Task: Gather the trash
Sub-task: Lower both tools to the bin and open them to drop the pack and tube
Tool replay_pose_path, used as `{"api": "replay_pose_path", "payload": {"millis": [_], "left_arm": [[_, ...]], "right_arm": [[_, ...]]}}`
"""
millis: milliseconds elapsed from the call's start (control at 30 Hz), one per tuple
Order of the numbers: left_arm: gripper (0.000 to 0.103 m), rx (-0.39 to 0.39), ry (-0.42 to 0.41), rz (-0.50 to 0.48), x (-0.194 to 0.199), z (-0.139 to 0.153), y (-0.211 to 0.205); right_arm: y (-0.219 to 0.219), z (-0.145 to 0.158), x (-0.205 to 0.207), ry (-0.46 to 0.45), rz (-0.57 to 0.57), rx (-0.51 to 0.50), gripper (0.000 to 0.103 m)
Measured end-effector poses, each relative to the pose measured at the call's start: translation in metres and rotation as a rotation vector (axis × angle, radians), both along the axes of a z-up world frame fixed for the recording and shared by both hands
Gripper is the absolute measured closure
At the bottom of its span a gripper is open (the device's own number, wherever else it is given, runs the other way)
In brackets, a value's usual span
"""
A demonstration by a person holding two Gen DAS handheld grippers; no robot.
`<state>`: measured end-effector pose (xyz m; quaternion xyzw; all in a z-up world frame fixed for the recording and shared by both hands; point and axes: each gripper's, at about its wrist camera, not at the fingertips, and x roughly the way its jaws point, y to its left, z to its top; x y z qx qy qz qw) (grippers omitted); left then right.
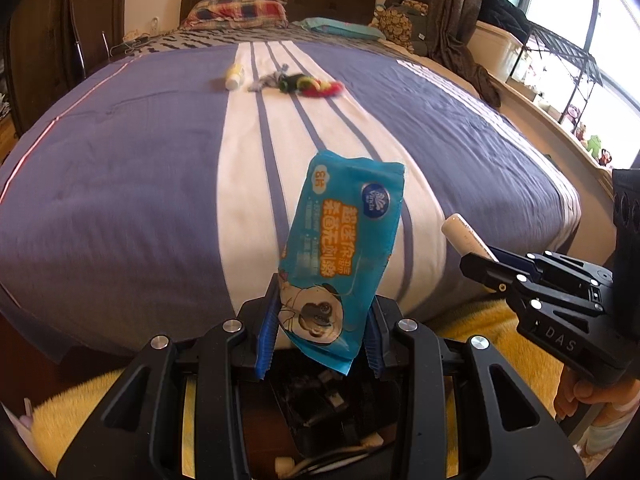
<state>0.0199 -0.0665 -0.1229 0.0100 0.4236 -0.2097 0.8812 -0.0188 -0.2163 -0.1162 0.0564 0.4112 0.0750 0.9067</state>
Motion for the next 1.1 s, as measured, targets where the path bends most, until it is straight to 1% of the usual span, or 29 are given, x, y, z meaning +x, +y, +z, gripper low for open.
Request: {"api": "replay_pose_path", "payload": {"millis": [133,400,467,633,700,767,967,1100], "left_arm": [[0.069,0.016,0.033,-0.016,-0.016,-0.016,-0.003],[0.069,0.052,0.139,-0.044,-0.034,-0.067,-0.010],[0.069,0.076,0.169,-0.050,-0.037,-0.082,-0.013],[0.069,0.094,0.240,-0.047,-0.037,-0.113,-0.012],[0.069,0.097,0.285,-0.049,-0.035,-0.129,-0.012],[0.069,0.098,0.331,-0.054,-0.033,-0.144,-0.013],[0.069,0.128,0.416,-0.074,-0.026,-0.176,-0.021],[0.069,0.127,0.483,-0.086,-0.018,-0.194,-0.024]], "right_arm": [[-0.005,-0.013,-0.016,0.028,-0.013,0.008,0.081],[-0.009,-0.050,-0.036,0.119,-0.025,0.002,0.081],[-0.007,-0.060,-0.036,0.146,-0.020,0.004,0.081],[-0.003,-0.084,-0.031,0.211,-0.017,0.004,0.081],[-0.002,-0.094,-0.030,0.240,-0.017,0.004,0.082],[-0.001,-0.106,-0.028,0.275,-0.015,0.014,0.082],[0.003,-0.138,-0.018,0.372,-0.002,0.060,0.082],[0.006,-0.156,-0.009,0.429,0.012,0.095,0.082]]}}
